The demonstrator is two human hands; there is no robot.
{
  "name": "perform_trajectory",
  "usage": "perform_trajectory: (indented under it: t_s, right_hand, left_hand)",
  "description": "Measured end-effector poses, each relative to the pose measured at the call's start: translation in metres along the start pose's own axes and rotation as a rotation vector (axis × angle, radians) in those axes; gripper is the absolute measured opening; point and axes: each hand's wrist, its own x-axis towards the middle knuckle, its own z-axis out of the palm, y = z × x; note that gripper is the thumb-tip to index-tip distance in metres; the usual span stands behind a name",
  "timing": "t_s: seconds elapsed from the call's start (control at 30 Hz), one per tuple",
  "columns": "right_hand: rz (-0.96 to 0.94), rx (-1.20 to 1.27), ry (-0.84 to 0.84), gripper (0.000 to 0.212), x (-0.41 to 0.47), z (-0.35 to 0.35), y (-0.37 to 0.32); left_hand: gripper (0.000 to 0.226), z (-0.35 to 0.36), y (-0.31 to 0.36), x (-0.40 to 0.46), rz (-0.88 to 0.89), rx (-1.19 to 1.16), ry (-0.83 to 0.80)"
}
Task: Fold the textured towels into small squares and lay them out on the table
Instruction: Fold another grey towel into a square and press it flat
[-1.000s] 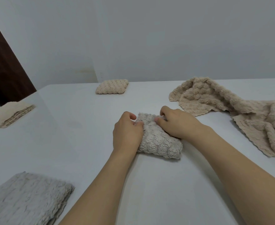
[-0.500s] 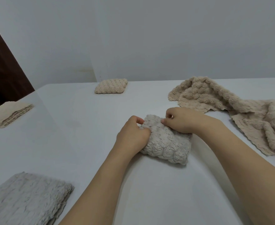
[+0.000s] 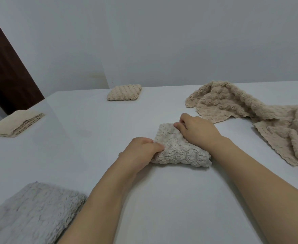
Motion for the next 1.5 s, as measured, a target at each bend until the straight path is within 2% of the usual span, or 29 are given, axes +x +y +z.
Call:
perform_trajectory:
  t_s: [0.07,0.13,0.27,0.33,0.4,0.47,0.5,0.57,0.63,0.73,0.8,0.87,1.0,1.13,1.3,1.5]
  right_hand:
    - [0.003,-0.01,0.006,0.032,-0.001,0.0,-0.001]
    - [0.014,0.002,0.018,0.032,-0.001,0.001,-0.002]
    - [0.135,0.11,-0.026,0.033,0.004,0.0,-0.002]
    - [0.186,0.182,-0.093,0.036,0.007,-0.005,0.0]
    - [0.185,0.275,-0.148,0.039,0.008,-0.009,0.002]
    - [0.181,0.315,-0.157,0.039,0.007,-0.01,0.003]
    - [0.192,0.324,-0.14,0.038,0.007,-0.008,0.004]
    - [0.233,0.328,-0.073,0.036,0.009,-0.003,0.005]
    - [0.262,0.306,0.018,0.035,0.009,0.0,0.007]
    - [0.287,0.289,0.085,0.036,0.008,-0.002,0.012]
    - [0.278,0.29,0.048,0.039,0.008,-0.002,0.012]
    - [0.252,0.278,-0.012,0.043,0.008,-0.002,0.012]
    - [0.184,0.167,-0.058,0.04,0.004,0.001,0.009]
    - [0.118,0.112,-0.047,0.034,0.003,0.004,0.003]
    - [0.118,0.09,-0.025,0.031,0.002,0.003,-0.003]
    - [0.144,0.043,-0.001,0.03,0.006,0.006,-0.001]
  left_hand:
    - [0.029,-0.007,-0.005,-0.007,0.016,-0.084,-0.075]
    - [0.028,-0.006,-0.008,-0.008,0.021,-0.099,-0.066]
    - [0.028,0.006,-0.003,0.008,-0.039,0.05,0.253]
    - [0.027,0.01,0.001,0.012,-0.023,0.217,0.392]
    - [0.02,0.011,-0.002,0.016,0.034,0.348,0.501]
    - [0.007,0.01,-0.006,0.019,0.073,0.374,0.57]
    - [0.012,0.011,-0.008,0.018,0.118,0.384,0.614]
    - [0.023,0.019,-0.008,0.012,0.325,0.395,0.692]
    - [0.025,0.034,-0.006,-0.003,0.522,0.428,0.614]
    - [0.042,0.061,-0.006,-0.015,0.561,0.618,0.39]
    - [0.046,0.062,-0.007,-0.006,0.562,0.671,0.456]
    - [0.038,0.054,-0.008,0.003,0.586,0.659,0.554]
    - [0.027,0.052,-0.01,0.005,0.628,0.666,0.591]
    - [0.028,0.046,-0.008,0.009,0.547,0.674,0.68]
    - [0.035,0.044,-0.008,0.011,0.421,0.798,0.627]
    - [0.034,0.044,0.002,0.001,0.553,0.835,0.491]
